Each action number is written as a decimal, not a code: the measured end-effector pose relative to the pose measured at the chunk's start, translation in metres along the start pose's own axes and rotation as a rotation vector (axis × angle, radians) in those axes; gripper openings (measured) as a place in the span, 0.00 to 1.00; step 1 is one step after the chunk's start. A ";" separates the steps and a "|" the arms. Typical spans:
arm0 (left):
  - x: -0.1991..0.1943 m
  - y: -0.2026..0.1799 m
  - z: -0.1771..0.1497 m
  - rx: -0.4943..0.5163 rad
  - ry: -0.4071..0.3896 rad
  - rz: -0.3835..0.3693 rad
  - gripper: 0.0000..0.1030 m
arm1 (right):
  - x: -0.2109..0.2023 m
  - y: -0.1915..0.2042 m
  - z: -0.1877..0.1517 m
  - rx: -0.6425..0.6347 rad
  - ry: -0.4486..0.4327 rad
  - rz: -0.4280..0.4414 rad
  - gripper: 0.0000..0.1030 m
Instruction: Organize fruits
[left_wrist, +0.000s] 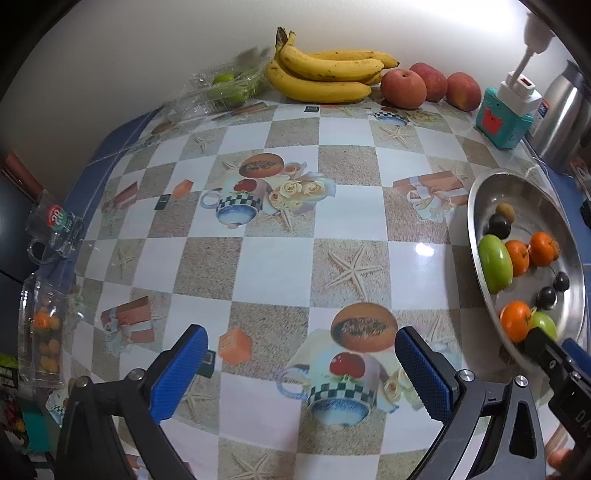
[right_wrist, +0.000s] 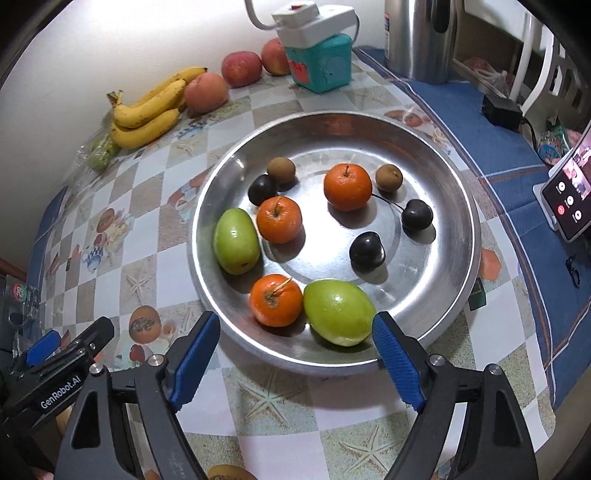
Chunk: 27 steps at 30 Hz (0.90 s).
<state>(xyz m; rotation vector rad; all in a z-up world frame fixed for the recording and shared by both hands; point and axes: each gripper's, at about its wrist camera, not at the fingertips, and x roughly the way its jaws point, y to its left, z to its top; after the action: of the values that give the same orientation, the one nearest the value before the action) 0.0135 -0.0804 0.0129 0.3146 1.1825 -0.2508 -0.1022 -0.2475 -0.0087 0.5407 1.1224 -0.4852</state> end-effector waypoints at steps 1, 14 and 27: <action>-0.003 0.001 -0.001 0.001 -0.008 0.004 0.99 | -0.002 0.001 -0.002 -0.005 -0.007 0.001 0.83; -0.014 0.025 -0.027 -0.026 -0.021 0.020 0.99 | -0.016 0.014 -0.028 -0.074 -0.038 0.002 0.83; -0.019 0.026 -0.030 -0.011 -0.023 0.027 0.99 | -0.020 0.017 -0.033 -0.095 -0.053 -0.014 0.83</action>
<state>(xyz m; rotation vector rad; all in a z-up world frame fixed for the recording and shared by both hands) -0.0103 -0.0446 0.0232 0.3179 1.1561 -0.2236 -0.1224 -0.2119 0.0016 0.4356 1.0929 -0.4536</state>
